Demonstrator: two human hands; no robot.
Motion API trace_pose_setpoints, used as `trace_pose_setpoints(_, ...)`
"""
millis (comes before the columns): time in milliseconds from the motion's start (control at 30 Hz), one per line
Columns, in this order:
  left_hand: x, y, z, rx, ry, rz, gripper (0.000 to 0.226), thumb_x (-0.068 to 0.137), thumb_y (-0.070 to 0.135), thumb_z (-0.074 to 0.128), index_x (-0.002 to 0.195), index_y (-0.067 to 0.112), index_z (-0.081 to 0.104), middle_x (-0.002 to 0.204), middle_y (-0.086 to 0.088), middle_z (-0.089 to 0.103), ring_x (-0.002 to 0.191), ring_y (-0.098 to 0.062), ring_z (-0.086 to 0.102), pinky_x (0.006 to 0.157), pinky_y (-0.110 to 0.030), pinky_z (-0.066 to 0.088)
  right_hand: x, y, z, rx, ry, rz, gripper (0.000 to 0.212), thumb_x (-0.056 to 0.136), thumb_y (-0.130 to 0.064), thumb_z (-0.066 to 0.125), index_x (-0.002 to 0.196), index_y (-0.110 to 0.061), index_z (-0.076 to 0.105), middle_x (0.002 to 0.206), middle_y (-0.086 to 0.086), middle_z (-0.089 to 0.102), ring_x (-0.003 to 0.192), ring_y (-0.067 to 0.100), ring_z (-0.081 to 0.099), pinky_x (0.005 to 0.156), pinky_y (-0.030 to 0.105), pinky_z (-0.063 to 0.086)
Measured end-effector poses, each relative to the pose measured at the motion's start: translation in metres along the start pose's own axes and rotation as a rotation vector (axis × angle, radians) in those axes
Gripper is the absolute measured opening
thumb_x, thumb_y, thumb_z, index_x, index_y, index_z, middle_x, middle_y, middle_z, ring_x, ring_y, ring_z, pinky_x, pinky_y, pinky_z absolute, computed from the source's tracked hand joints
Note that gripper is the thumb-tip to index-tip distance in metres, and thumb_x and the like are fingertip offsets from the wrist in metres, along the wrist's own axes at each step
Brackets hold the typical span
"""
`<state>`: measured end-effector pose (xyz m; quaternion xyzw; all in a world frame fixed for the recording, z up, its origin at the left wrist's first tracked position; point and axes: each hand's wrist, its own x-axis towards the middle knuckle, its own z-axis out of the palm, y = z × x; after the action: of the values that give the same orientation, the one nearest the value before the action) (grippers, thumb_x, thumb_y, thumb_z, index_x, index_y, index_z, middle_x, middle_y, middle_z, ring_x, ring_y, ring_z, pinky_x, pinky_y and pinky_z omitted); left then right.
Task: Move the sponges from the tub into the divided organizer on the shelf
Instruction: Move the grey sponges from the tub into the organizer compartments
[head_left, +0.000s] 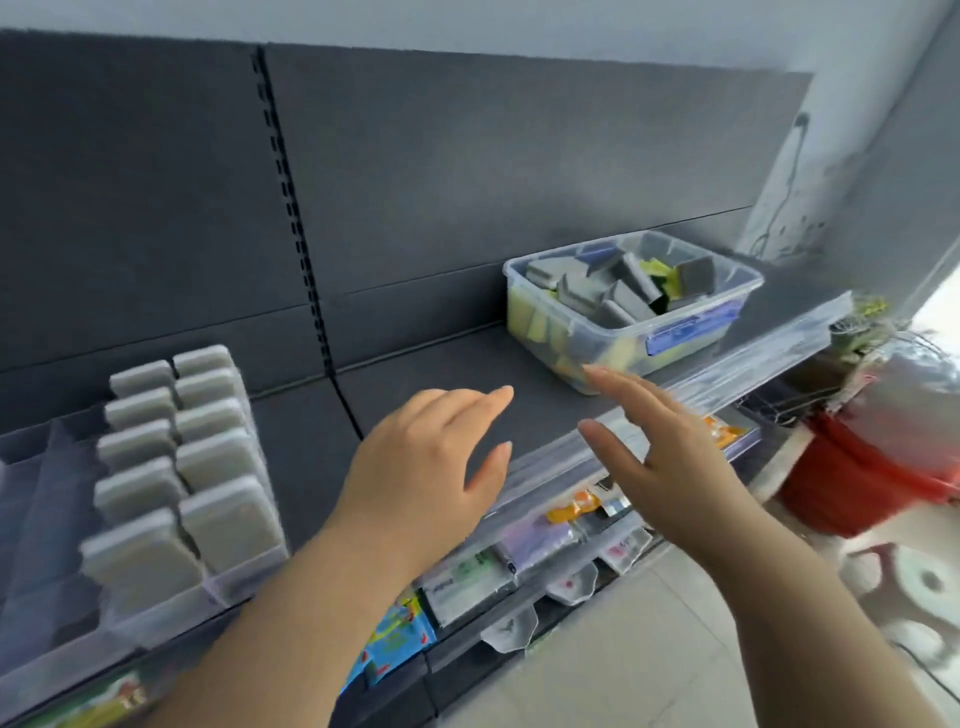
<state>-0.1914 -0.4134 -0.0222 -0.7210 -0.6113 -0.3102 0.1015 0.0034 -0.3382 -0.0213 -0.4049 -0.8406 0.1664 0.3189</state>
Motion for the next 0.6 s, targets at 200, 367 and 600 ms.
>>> trace_pose_setpoints(200, 0.013, 0.081, 0.099, -0.123, -0.156, 0.051, 0.038, 0.082, 0.024, 0.062, 0.119, 0.015, 0.062, 0.104, 0.0, 0.068, 0.097, -0.024, 0.062, 0.075, -0.036, 0.052, -0.07, 0.101, -0.026, 0.0, 0.028, 0.254, 0.046, 0.09, -0.033, 0.054, 0.134, -0.033, 0.042, 0.129, -0.013, 0.048, 0.113, 0.001, 0.046, 0.092, 0.011, 0.031)
trace_pose_setpoints(367, 0.01, 0.116, 0.163, -0.126, -0.365, 0.037, 0.044, 0.091, 0.041, 0.044, 0.135, 0.034, 0.042, 0.128, 0.014, 0.052, 0.117, -0.01, 0.046, 0.09, -0.028, 0.04, -0.118, 0.161, -0.032, -0.024, -0.013, 0.416, 0.046, 0.091, -0.038, 0.051, 0.136, -0.035, 0.039, 0.135, -0.013, 0.046, 0.121, 0.008, 0.044, 0.097, 0.021, 0.035)
trace_pose_setpoints(600, 0.04, 0.123, 0.206, -0.16, -0.377, 0.008, 0.044, 0.091, 0.039, 0.043, 0.135, 0.034, 0.042, 0.12, 0.014, 0.056, 0.11, -0.01, 0.048, 0.081, -0.028, 0.044, -0.125, 0.215, -0.047, -0.046, -0.021, 0.489, 0.046, 0.09, -0.041, 0.051, 0.134, -0.042, 0.038, 0.118, -0.024, 0.043, 0.106, -0.006, 0.042, 0.09, 0.016, 0.031)
